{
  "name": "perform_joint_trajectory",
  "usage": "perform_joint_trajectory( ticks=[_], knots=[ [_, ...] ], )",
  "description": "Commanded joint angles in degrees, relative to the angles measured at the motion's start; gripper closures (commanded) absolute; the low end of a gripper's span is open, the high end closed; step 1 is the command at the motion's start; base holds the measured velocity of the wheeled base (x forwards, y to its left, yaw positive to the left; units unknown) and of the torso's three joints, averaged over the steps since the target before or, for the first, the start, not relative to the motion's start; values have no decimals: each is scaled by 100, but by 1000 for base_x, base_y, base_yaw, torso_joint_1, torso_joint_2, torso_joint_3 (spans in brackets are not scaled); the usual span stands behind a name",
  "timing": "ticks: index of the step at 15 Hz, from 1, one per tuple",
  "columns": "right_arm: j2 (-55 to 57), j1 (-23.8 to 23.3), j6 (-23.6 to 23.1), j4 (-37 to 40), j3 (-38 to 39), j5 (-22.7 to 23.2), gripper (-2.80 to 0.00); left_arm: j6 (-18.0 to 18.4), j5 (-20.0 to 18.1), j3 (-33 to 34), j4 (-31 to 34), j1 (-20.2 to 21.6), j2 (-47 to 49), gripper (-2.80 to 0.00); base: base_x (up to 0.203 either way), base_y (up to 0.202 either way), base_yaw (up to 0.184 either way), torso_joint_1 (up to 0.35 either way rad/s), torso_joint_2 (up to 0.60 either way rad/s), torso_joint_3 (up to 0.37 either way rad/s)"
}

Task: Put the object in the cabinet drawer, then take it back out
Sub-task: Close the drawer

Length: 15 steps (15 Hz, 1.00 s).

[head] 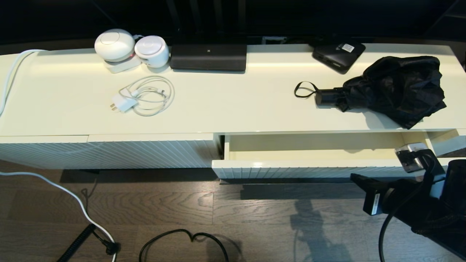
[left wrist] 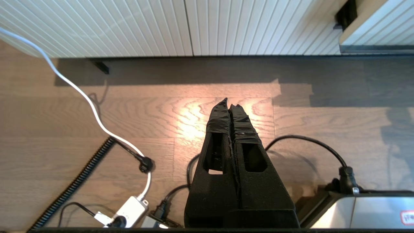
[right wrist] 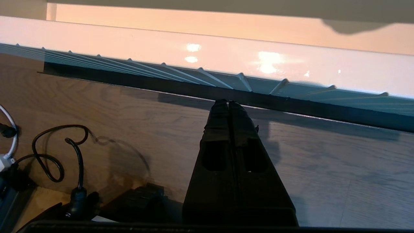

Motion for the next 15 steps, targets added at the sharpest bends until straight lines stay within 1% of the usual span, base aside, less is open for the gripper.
perform_joint_trajectory(
  ticks=[1,2,6,9,13,15],
  knots=[
    [68,175,65,36,-7,-12,0,-3,1,-1,4,-7,0,0,0,0,0,0,0,0],
    [158,241,83,40,0,-10,0,-3,1,-1,4,-8,0,0,0,0,0,0,0,0],
    [433,245,86,-10,-54,5,0,-3,1,-1,4,-7,0,0,0,0,0,0,0,0],
    [756,231,74,-499,-156,-26,0,-3,1,-1,4,-7,0,0,0,0,0,0,0,0],
    [709,170,13,-927,-113,-79,0,-3,1,-1,4,-16,0,0,0,0,0,0,0,0],
    [712,160,-111,-1132,-96,-155,0,-3,1,0,4,-15,0,0,0,0,0,0,0,0]
  ],
)
